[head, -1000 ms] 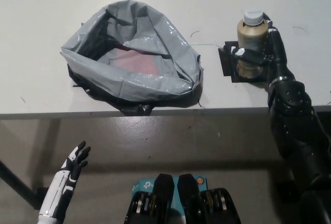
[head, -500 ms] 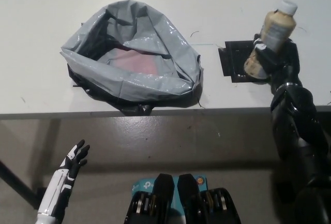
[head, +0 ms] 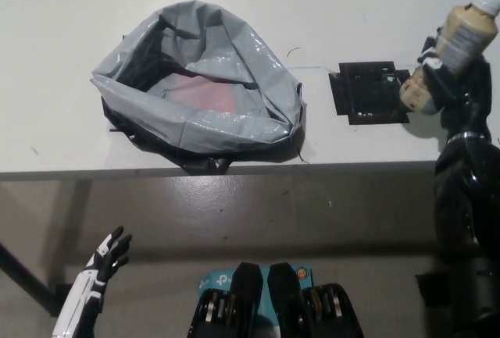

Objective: Use the right hand to pick up a bottle of protein shake and place it into a plastic bag on the left side

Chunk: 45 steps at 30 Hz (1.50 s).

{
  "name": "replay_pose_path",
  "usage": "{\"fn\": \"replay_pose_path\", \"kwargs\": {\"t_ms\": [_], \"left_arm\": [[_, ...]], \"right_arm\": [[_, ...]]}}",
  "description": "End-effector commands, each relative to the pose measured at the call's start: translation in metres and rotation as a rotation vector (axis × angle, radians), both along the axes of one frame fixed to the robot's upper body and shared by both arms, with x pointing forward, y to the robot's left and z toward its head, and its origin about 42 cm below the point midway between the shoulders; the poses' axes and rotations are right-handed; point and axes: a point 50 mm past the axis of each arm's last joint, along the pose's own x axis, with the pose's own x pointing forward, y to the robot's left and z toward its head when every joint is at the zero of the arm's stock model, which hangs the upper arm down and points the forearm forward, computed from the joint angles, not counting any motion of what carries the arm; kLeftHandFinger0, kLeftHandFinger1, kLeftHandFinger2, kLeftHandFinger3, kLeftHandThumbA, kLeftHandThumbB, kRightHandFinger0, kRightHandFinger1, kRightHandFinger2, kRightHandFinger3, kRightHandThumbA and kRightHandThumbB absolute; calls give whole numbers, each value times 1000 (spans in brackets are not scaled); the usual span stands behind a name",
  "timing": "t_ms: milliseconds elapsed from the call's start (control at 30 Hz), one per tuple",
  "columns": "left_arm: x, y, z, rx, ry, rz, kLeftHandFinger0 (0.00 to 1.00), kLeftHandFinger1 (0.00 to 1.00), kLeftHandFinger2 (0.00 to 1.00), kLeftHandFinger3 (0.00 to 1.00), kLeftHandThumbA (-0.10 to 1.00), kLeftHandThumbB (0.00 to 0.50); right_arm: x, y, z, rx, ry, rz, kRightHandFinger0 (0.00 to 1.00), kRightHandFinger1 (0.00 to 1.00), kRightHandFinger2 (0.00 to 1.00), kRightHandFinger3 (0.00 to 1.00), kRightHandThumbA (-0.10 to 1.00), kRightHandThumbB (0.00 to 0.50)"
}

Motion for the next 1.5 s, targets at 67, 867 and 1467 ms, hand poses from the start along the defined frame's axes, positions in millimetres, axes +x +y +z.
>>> {"fn": "replay_pose_path", "kwargs": {"t_ms": [67,867,1467], "left_arm": [[-4,5,7,42,-25,-17,1000,1000,1000,1000,1000,284],[8,1,18,14,-44,-51,1000,1000,1000,1000,1000,295],[9,1,21,36,-61,-78,1000,1000,1000,1000,1000,227]], "right_arm": [[-7,47,59,-30,-177,155,0,232,599,436,-100,163],[10,233,154,-1109,-420,368,0,341,694,751,-100,159],[28,253,76,-1325,-293,494,34,454,770,856,-100,123]]}}
